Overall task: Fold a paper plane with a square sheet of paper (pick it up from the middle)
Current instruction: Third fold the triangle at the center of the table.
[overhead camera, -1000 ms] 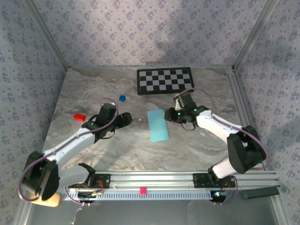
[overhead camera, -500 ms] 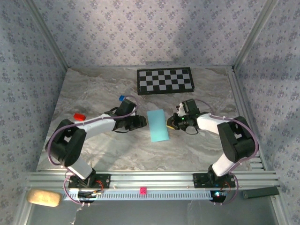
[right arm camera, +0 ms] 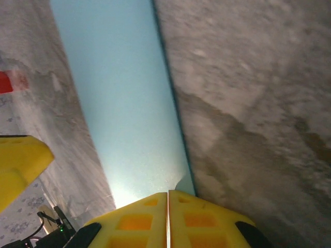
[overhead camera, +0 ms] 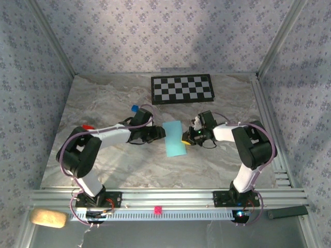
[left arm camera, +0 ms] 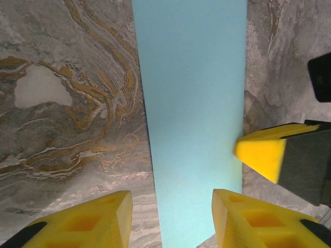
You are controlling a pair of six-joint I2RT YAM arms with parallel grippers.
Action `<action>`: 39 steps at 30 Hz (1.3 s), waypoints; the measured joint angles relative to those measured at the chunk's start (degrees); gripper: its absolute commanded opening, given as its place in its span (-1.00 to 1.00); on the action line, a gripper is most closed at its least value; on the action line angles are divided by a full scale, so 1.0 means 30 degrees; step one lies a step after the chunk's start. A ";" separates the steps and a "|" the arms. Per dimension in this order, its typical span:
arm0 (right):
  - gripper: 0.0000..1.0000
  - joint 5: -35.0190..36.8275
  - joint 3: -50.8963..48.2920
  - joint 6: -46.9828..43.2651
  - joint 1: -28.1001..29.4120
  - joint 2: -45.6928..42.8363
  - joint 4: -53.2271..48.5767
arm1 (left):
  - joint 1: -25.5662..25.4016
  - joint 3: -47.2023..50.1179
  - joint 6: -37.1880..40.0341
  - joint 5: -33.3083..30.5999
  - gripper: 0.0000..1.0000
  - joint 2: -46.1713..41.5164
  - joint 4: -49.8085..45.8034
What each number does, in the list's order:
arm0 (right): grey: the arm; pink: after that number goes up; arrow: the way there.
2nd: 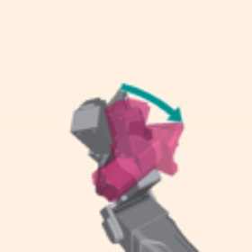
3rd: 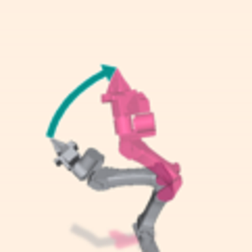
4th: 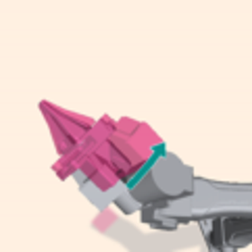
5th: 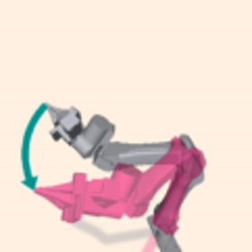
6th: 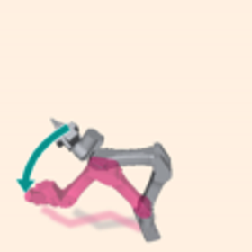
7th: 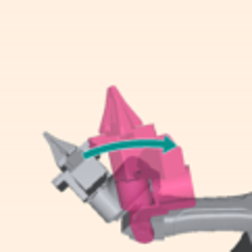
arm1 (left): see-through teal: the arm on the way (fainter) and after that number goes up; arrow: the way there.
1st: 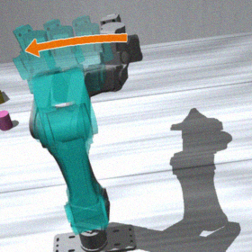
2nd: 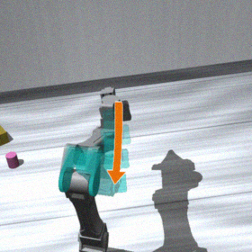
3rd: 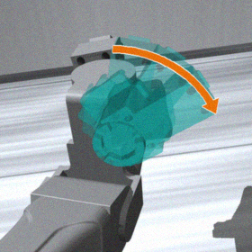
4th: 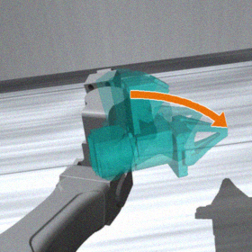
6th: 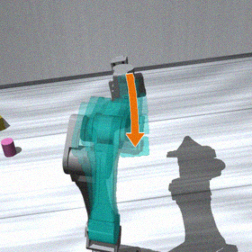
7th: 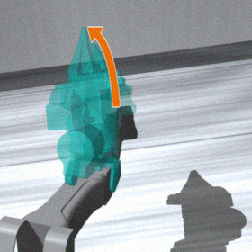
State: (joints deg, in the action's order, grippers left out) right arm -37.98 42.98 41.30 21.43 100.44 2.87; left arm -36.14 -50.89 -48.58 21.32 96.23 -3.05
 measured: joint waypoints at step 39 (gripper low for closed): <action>-0.80 0.0058 -0.0889 0.1523 -0.0044 -0.0197 0.1734 | -0.0495 -0.0627 -0.1559 0.1625 -0.42 0.2696 0.1668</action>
State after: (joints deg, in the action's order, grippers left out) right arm -37.80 40.32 45.87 21.30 99.85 8.08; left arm -37.63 -52.77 -53.25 26.20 104.31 1.96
